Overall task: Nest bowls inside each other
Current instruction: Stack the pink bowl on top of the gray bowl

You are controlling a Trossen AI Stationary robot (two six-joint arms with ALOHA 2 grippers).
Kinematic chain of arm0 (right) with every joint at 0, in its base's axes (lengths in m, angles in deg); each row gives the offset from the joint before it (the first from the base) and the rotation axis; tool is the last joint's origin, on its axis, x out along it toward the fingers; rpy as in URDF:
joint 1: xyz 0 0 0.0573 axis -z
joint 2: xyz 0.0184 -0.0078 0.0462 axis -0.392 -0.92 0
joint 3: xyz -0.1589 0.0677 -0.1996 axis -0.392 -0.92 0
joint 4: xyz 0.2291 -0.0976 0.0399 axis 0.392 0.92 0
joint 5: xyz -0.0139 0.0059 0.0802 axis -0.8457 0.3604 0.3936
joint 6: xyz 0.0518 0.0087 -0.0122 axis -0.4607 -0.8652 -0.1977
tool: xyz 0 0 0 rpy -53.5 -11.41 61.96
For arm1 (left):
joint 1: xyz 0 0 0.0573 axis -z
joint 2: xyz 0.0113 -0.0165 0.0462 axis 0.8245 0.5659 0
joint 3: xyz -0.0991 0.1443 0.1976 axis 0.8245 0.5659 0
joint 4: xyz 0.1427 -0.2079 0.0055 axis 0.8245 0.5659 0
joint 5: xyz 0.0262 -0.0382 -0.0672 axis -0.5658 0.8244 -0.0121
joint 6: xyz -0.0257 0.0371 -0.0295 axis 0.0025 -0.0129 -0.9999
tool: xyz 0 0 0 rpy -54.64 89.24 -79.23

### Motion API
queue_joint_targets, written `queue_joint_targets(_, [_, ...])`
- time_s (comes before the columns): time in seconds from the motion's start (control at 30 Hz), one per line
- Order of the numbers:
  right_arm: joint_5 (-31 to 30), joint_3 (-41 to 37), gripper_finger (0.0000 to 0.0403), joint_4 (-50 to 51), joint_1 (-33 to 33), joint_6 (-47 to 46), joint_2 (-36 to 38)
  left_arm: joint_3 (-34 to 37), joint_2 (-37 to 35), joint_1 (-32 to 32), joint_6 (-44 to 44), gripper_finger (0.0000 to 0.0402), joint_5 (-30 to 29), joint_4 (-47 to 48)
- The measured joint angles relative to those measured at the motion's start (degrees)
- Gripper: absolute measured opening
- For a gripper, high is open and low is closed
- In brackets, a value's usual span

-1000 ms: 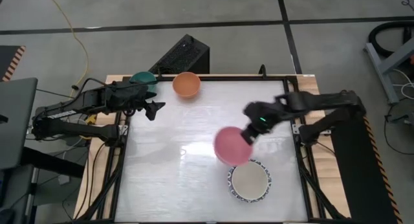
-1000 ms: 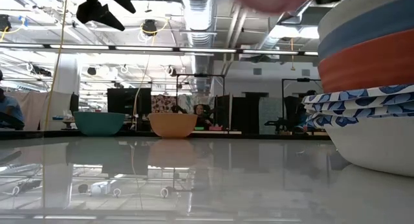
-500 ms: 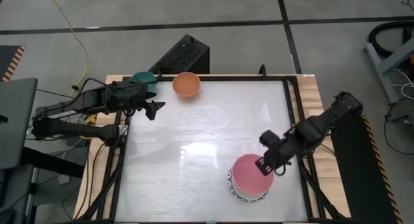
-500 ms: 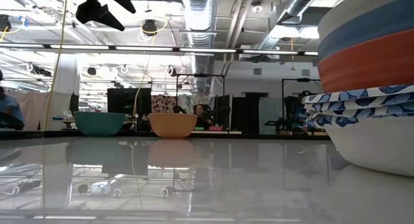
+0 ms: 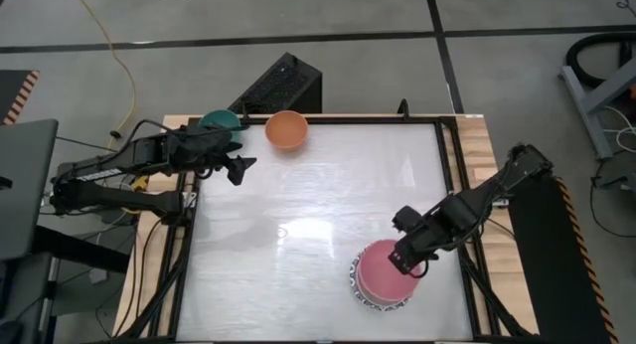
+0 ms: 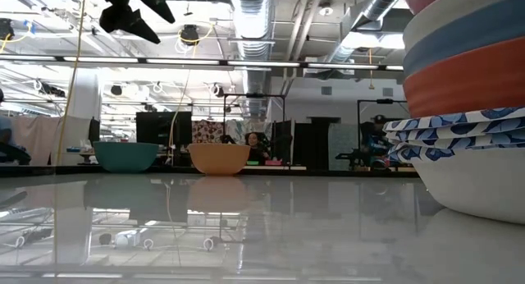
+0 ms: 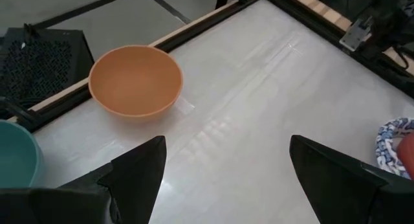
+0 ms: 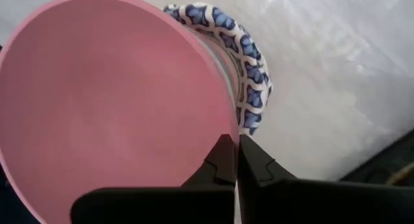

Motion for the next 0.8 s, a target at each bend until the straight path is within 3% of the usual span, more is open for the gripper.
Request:
queue_joint_targets(0.37, [-6.22, -10.65, 0.0007, -13.42, -3.43, 0.99, 7.57, 0.0, 0.72, 0.0, -0.01, 0.0318, 0.46, -0.28])
queue_joint_targets(0.8, [-8.39, -13.25, 0.0008, -14.88, -4.71, 2.04, 8.91, 0.0, 0.66, 0.0, -0.26, 0.0318, -0.68, -0.32])
